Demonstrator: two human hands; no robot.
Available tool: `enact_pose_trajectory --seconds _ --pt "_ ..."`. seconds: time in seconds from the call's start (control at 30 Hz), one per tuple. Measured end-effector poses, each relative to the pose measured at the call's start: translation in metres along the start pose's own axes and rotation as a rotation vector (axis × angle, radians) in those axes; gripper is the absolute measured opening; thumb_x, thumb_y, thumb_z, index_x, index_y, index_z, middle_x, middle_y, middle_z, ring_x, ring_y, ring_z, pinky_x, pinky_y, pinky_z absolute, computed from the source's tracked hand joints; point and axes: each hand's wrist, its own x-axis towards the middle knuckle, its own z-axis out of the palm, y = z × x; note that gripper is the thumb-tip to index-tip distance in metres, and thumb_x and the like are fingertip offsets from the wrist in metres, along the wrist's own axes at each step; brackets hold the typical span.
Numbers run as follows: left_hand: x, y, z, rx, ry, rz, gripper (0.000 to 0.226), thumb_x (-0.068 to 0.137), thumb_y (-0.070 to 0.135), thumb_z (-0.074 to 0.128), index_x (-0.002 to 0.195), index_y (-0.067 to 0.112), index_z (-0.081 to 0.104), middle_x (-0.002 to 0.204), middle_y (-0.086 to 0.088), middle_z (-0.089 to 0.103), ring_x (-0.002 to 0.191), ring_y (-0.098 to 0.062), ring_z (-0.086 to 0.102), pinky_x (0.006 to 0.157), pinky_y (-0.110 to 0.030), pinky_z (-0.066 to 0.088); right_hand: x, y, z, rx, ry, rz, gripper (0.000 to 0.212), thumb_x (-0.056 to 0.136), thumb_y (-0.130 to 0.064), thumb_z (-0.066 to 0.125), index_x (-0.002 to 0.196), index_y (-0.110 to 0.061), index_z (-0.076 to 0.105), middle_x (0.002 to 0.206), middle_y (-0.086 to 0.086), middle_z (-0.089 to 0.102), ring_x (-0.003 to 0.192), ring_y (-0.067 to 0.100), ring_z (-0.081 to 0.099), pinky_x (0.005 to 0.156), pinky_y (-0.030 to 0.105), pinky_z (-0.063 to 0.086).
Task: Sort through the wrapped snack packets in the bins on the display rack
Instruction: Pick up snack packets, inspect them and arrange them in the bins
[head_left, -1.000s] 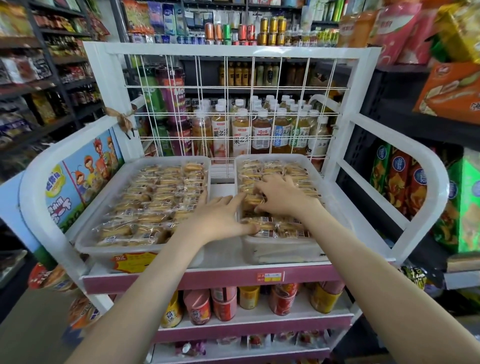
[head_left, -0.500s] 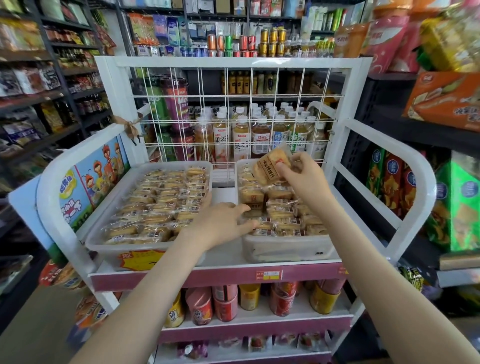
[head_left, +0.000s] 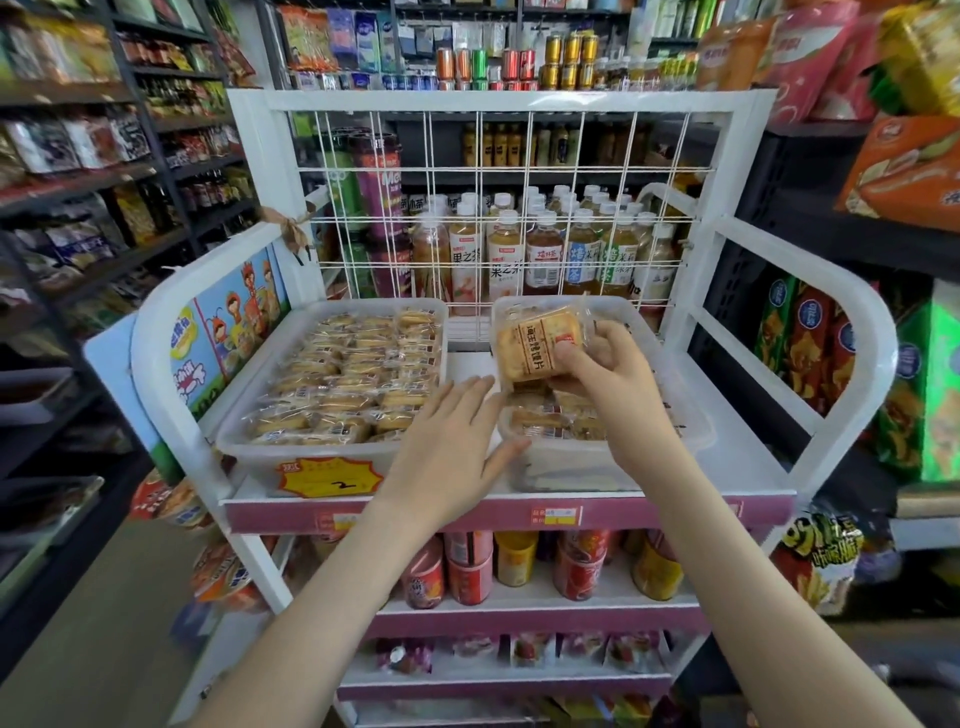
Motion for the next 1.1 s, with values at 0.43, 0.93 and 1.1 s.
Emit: enact_pose_trajectory --seconds 0.43,0.93,1.1 --pt "-0.071 -0.048 -0.072 -0.773 0.349 -0.835 0.024 0.103 0.031 0.039 0.097 0.025 0.061 0.086 0.016 0.062 0.075 0.016 0.055 0.068 -0.01 0.041 -0.041 0.008 0.113 0.133 -0.364 -0.047 0.011 0.102 -0.024 0.041 0.097 -0.021 0.05 0.086 0.008 0.06 0.071 0.02 0.065 0.054 0.035 0.055" --pt "-0.112 -0.056 -0.092 -0.324 0.526 -0.934 0.027 0.103 0.025 0.033 0.079 0.013 0.04 0.064 0.0 0.047 0.059 -0.02 0.046 0.056 -0.035 0.027 -0.054 0.03 0.17 -0.22 -0.27 -0.32 0.033 0.101 -0.035 0.039 0.076 -0.017 0.05 0.058 -0.007 0.048 0.057 0.018 0.047 0.057 0.047 0.046" --pt "-0.104 -0.054 -0.087 -0.49 0.633 -0.932 0.029 0.103 0.021 0.034 0.081 0.009 0.048 0.067 -0.001 0.049 0.06 -0.009 0.044 0.057 -0.028 0.032 -0.049 0.021 0.165 -0.138 -0.298 -0.297 0.033 0.102 -0.031 0.037 0.071 -0.028 0.047 0.056 -0.015 0.05 0.052 0.004 0.044 0.047 0.028 0.037"
